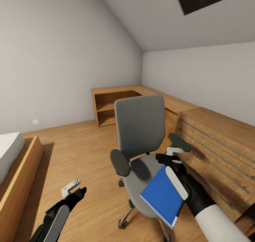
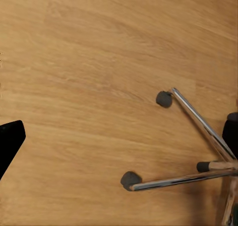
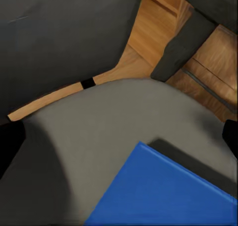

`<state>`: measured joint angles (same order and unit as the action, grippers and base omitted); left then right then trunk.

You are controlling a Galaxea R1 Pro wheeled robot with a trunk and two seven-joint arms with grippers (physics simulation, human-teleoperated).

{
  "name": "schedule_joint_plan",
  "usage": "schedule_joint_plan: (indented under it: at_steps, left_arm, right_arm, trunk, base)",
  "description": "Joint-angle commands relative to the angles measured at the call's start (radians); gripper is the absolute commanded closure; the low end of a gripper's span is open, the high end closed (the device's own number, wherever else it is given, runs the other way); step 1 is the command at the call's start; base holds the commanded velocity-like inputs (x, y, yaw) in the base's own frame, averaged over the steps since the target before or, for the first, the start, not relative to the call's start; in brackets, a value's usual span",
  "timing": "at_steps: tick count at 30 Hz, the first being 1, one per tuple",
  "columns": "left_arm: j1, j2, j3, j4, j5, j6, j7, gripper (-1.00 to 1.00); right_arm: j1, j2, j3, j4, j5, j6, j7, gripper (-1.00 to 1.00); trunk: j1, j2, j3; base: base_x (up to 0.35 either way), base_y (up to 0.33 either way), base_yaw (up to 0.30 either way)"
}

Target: In the bedroom, organize the workspace by keeping the computer under the desk, ensuring the monitor is on the desk, placing the keyboard on the desk next to the monitor, placing the mouse on the desk next to the keyboard, moving the folder from the swivel chair onto the desk next to the mouse, stacking the notebook on top of the folder with the pen on top of the notebook, and positioning the swivel chair next to the desk.

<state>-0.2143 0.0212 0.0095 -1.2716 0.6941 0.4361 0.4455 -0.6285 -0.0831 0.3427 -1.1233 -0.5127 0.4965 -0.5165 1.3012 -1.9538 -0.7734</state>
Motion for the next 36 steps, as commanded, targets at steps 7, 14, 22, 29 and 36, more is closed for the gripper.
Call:
schedule_joint_plan:
  at_steps: [7, 14, 22, 29, 36]
  left_arm:
    - [0.0, 0.0, 0.0, -0.002, 0.008, 0.003, 0.008, -1.0]
    - [0.0, -0.001, -0.003, -0.003, 0.008, 0.003, 0.007, -1.0]
    - [0.0, 0.001, -0.051, -0.006, 0.007, 0.003, 0.016, -1.0]
    - [0.0, 0.003, -0.053, -0.006, 0.007, 0.003, 0.014, -1.0]
    - [0.0, 0.003, -0.053, -0.006, 0.008, 0.003, 0.013, -1.0]
  right_arm:
    - [0.008, 0.0, -0.003, -0.039, -0.054, 0.003, -0.038, -1.0]
    - [0.01, -0.002, -0.006, -0.049, -0.063, -0.001, -0.061, -1.0]
    - [0.01, -0.003, -0.008, -0.046, -0.063, -0.002, -0.062, -1.0]
    - [0.01, -0.003, -0.008, -0.044, -0.063, -0.004, -0.061, -1.0]
    - [0.01, -0.004, -0.008, -0.044, -0.063, -0.004, -0.06, -1.0]
  trunk:
    - [-0.027, 0.049, 0.021]
    - [-0.054, 0.098, 0.044]
    - [-0.085, 0.154, 0.076]
    - [-0.111, 0.203, 0.105]
    - [-0.138, 0.252, 0.134]
  base:
    - [0.0, 0.0, 0.0]
    - [0.0, 0.0, -0.011]
    - [-0.004, 0.0, -0.187]
    - [-0.23, 0.011, -0.235]
    - [-0.33, 0.07, -0.245]
